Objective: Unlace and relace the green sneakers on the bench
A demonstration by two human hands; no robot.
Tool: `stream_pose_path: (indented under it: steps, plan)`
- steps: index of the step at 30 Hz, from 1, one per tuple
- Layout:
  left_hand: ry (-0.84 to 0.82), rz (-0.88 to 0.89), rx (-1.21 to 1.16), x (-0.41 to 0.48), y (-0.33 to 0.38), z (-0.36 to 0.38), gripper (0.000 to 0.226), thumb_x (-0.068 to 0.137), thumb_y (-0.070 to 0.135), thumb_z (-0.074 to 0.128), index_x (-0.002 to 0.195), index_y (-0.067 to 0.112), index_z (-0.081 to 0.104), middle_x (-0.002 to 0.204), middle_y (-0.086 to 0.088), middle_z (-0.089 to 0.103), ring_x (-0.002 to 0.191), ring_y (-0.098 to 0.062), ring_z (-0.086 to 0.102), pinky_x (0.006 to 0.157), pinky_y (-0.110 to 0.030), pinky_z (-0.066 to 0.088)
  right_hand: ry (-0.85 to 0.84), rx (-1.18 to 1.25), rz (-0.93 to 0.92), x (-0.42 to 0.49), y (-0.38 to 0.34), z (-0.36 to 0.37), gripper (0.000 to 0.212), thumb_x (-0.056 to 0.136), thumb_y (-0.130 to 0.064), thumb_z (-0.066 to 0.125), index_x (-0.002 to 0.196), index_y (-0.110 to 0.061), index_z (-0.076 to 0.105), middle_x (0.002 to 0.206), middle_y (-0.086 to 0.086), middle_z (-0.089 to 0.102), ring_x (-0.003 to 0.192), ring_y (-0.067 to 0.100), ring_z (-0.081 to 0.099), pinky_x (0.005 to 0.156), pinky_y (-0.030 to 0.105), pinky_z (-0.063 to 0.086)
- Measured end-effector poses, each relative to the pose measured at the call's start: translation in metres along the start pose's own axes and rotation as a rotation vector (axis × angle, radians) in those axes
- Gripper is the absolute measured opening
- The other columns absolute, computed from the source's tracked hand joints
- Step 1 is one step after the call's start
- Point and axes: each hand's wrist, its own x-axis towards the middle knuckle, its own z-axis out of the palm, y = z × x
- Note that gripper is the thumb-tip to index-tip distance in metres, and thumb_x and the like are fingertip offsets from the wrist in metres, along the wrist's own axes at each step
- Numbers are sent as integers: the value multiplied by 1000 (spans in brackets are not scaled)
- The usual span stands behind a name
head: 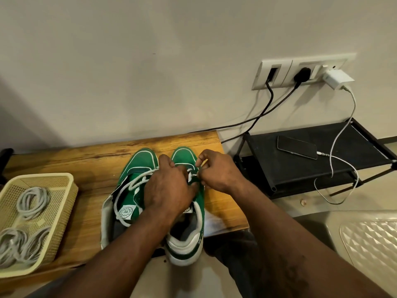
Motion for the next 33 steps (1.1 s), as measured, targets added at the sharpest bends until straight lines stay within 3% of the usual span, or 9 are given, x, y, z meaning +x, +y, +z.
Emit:
stream_pose_path:
  steps: [5, 10, 14, 18, 20, 23, 25, 29, 33]
  plan:
    - [-21, -50, -59, 6, -1, 6, 23, 87, 45, 78, 96, 24, 77, 121, -4, 41, 83, -20, 54, 66, -33, 46, -85, -205, -30, 2, 6, 12, 18, 94, -31, 67, 77, -26, 62, 81, -1, 70, 76, 22, 68, 73, 40, 61]
    - [-4, -130, -98, 10, -4, 15, 26, 90, 42, 72, 100, 18, 76, 112, -3, 41, 76, -20, 48, 60, -33, 40, -94, -270, -73, -1, 3, 17, 14, 99, -30, 53, 93, -28, 65, 97, 3, 70, 88, 23, 62, 68, 37, 46]
    - [46, -173, -126, 9, -2, 15, 29, 88, 37, 70, 104, 13, 67, 103, -1, 42, 80, -22, 50, 56, -33, 38, 6, -257, -105, -1, 0, 16, 30, 98, -29, 51, 70, -25, 59, 85, 1, 68, 86, 26, 64, 67, 36, 41]
    - [60, -129, -75, 4, 3, 9, 36, 91, 35, 77, 110, 6, 66, 120, -4, 48, 105, -28, 53, 79, -48, 56, 104, -391, -157, -4, -1, 15, 30, 97, -35, 50, 82, -19, 70, 83, 2, 71, 79, 24, 63, 62, 36, 44]
    - [78, -88, 6, 4, 0, 11, 46, 91, 47, 77, 114, 8, 71, 127, -2, 45, 112, -26, 49, 82, -42, 54, 205, -222, -182, -7, -9, 9, 32, 94, -35, 49, 72, -17, 64, 71, 1, 65, 69, 22, 59, 60, 38, 45]
    - [87, -55, 30, 5, -6, 17, 52, 90, 53, 76, 117, 10, 72, 130, 1, 42, 115, -23, 45, 84, -39, 52, 490, 502, -137, -10, -29, -21, 31, 95, -21, 50, 67, -14, 61, 65, 4, 61, 61, 18, 53, 56, 35, 45]
    - [89, -57, 5, 5, -8, 18, 56, 89, 53, 77, 121, 8, 69, 130, 3, 42, 115, -23, 44, 84, -39, 52, 558, 645, -84, -12, -26, -39, 30, 97, -15, 50, 70, -10, 63, 66, 6, 60, 62, 19, 53, 56, 33, 43]
    - [72, -47, 35, 4, -5, 18, 44, 90, 54, 75, 107, 13, 78, 129, 0, 42, 115, -24, 45, 90, -40, 53, 121, -322, 144, 0, 14, -26, 30, 97, -34, 55, 92, -7, 67, 89, 8, 67, 86, 29, 65, 68, 40, 48]
    - [60, -76, -23, 2, -5, 18, 36, 89, 50, 77, 101, 17, 79, 125, -4, 42, 110, -24, 49, 88, -39, 53, 58, -321, 93, -3, 8, -3, 61, 81, -44, 64, 137, -22, 54, 135, 8, 58, 118, 31, 59, 95, 47, 55]
